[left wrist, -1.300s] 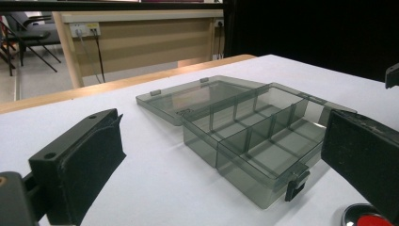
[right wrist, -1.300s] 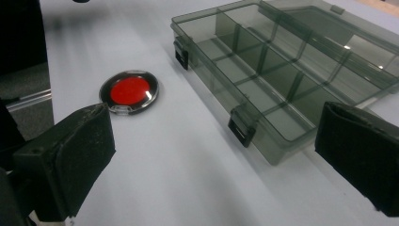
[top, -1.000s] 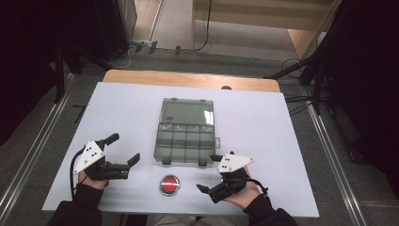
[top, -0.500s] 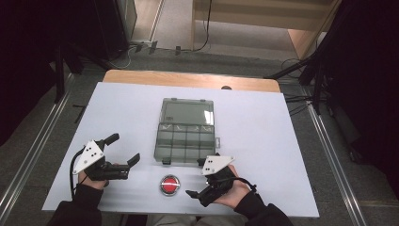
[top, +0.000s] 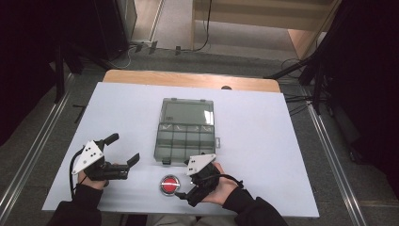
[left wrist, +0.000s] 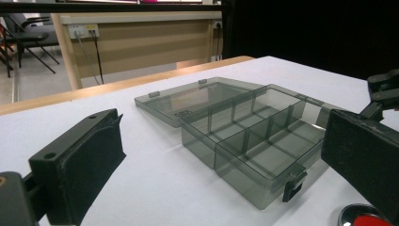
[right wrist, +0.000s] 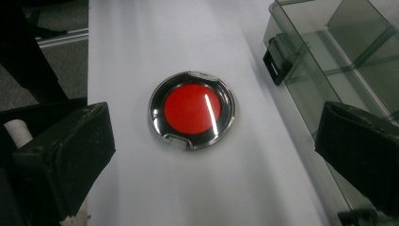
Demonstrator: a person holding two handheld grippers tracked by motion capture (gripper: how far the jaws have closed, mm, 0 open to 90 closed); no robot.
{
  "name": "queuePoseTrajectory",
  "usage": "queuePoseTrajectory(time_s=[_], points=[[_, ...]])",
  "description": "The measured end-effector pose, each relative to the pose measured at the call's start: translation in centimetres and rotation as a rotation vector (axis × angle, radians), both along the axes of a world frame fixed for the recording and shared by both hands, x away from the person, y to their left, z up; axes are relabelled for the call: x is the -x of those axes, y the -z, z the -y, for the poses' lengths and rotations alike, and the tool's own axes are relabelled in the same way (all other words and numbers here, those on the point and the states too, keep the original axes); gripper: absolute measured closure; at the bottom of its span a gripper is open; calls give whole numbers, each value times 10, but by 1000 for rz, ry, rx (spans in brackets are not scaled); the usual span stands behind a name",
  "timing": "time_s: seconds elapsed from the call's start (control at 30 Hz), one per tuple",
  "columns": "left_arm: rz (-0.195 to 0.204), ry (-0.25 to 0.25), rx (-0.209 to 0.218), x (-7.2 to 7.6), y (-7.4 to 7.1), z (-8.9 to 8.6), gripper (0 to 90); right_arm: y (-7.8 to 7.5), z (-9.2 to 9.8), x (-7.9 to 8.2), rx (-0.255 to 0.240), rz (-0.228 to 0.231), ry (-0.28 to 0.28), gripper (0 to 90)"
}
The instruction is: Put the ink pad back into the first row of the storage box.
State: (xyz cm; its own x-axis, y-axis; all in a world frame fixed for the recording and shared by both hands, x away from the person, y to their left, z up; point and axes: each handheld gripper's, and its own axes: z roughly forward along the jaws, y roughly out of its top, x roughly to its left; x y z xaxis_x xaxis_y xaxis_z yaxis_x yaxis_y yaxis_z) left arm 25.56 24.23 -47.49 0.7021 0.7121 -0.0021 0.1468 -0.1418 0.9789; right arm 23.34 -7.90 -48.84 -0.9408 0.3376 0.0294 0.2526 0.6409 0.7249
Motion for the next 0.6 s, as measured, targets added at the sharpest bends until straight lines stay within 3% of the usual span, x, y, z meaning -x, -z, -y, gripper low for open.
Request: queuePoseTrajectory(time_s=[0.6], points=[[-1, 3, -2, 0, 0, 0, 0, 9, -38, -8, 90, -22, -81, 0]])
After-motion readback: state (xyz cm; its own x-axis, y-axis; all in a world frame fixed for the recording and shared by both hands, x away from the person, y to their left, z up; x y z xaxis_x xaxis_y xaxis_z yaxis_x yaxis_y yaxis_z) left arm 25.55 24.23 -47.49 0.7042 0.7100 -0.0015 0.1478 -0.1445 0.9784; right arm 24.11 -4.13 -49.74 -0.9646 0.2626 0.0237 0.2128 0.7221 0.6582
